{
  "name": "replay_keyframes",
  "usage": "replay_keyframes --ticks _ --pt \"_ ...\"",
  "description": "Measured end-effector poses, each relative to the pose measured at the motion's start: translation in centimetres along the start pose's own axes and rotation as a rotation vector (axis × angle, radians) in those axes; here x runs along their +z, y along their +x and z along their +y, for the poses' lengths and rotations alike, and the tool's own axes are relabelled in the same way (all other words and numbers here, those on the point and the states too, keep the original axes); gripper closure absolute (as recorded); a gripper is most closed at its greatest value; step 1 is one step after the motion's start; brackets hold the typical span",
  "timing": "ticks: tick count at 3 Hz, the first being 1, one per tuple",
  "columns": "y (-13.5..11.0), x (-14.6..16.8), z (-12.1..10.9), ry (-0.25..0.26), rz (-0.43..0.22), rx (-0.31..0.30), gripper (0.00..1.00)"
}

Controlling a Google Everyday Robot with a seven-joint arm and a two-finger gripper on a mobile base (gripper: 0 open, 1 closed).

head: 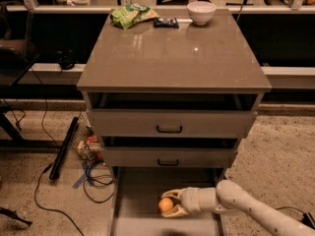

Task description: Pick orange from bottom drawer and place on counter

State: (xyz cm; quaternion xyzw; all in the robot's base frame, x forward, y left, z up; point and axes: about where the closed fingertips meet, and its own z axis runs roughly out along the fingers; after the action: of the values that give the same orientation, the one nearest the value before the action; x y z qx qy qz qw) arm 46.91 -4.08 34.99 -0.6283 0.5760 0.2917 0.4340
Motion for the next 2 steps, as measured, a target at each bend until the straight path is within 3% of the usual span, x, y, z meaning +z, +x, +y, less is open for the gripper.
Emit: replay_keyframes --ticks 1,2 --pt "-2.2 -3.7 -1.1 0.062 -0.044 0.009 1.0" --pt "-6.6 -10.2 -2.6 0.157 -0.078 0.028 1.0"
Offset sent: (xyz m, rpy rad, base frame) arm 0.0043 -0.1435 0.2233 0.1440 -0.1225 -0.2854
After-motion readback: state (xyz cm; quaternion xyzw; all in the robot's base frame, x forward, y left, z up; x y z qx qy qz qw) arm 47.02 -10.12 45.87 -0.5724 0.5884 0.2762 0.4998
